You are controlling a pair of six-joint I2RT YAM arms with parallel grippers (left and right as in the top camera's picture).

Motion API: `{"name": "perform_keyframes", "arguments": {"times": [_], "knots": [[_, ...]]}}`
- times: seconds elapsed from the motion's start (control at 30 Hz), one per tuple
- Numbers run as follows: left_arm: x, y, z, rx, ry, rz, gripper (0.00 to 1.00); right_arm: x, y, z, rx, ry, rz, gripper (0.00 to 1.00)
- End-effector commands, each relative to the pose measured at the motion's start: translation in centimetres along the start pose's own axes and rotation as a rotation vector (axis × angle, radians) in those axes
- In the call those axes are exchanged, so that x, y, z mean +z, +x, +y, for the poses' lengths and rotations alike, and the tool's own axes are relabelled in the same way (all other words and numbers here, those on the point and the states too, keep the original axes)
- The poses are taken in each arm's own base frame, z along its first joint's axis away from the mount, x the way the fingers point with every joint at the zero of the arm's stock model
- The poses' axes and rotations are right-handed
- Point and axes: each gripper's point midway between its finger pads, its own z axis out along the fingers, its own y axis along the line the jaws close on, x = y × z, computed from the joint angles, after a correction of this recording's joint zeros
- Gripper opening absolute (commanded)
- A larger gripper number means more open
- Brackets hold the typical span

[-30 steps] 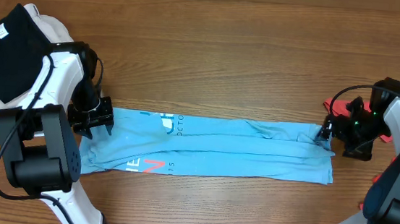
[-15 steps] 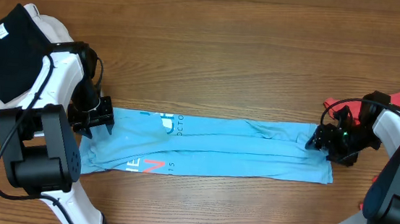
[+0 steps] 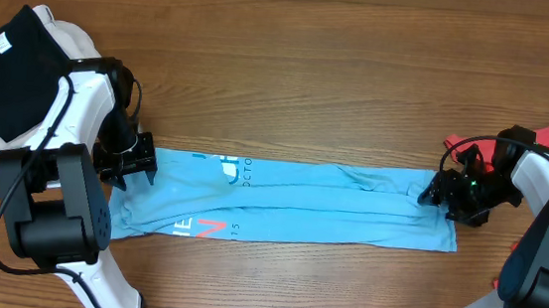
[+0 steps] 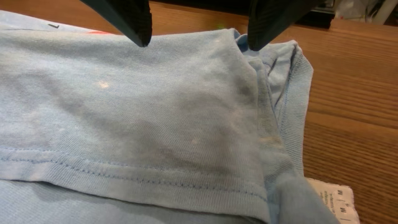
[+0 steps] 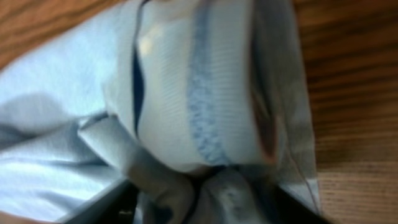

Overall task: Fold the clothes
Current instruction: 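Grasp the strip's right end with the right gripper and lift it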

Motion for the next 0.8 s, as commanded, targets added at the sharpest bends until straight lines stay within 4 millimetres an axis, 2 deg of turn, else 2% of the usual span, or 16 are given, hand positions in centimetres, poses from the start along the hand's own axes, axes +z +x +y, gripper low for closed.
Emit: {"name": "perform_keyframes", "arguments": {"times": [0.0,0.17,0.33,0.6,0.77], "knots": [[-0.4,0.1,0.1,-0.010,0.015,-0.016,0.53,-0.6,-0.1,-0.6,-0.007,0.050,-0.026,0.72],[-0.4,0.1,0.1,-0.010,0.014,-0.016,0.53,-1.2,-0.5,-2.6,0.062,0.167,-0.043,0.75],[-0.4,0.1,0.1,-0.010,0.015,-0.016,0.53,-1.2,-0.9,-2.6,0.058,0.167,-0.058,0.86],[-0.4,0.1,0.1,-0.010,0.014,-0.017,0.54,-1.0,-0.9,-2.2,0.055,0.147,-0.059,0.87],[-0.5,0.1,0.1,-0.010,0.014,-0.017,0.54,-2.7,-1.7,-2.2,0.064,0.157,-0.078,0.88]]}}
